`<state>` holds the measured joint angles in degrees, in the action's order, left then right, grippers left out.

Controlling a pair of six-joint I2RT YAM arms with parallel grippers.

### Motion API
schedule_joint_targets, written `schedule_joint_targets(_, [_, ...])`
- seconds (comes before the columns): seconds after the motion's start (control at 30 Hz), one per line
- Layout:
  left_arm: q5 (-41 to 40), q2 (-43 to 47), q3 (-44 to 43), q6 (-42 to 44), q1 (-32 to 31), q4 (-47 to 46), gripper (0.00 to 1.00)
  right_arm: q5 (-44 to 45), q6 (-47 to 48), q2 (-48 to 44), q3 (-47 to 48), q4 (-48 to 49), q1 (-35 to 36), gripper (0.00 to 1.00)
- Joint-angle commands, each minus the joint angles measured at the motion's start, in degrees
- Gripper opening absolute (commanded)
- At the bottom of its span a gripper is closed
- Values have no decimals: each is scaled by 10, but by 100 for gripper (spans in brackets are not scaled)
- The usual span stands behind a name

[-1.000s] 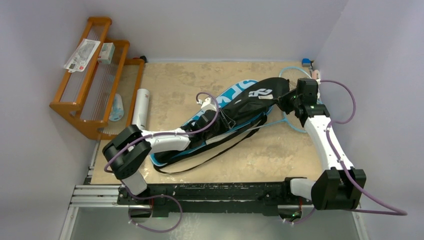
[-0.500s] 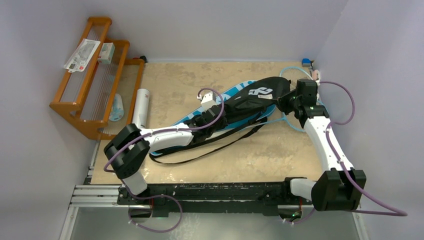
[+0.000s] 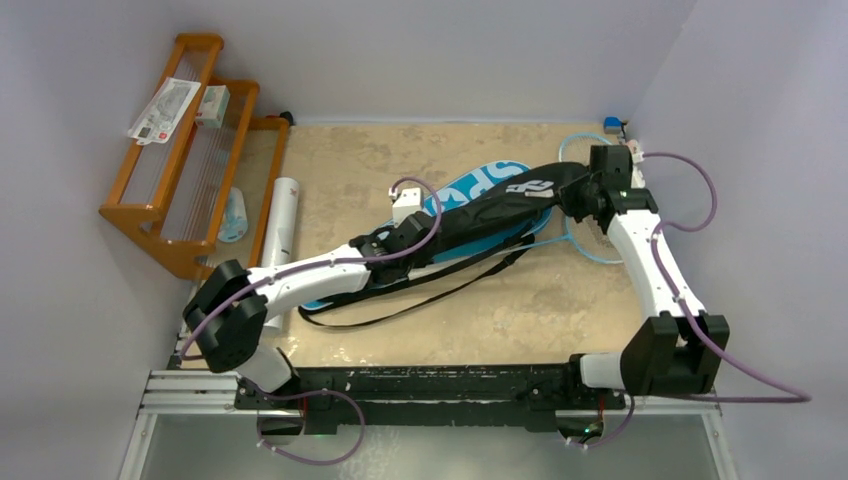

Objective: Pack up the badminton gear
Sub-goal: Zip the racket bag at the center of the board.

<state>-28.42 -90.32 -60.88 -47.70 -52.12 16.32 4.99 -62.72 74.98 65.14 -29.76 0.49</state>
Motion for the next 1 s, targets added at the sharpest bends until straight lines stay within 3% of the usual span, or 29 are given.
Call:
schedule_joint_targets(0.0, [9,51,36,15,22,57,0,69,41,27,87,0,-4,8])
schedule_joint_targets(0.63, [138,215,109,34,92,176,0,-80,95,208,236,156,-123,6])
schedule_joint_targets(0.97, [186,243,142,24,112,186,0,-52,58,291,349,74,-162,1])
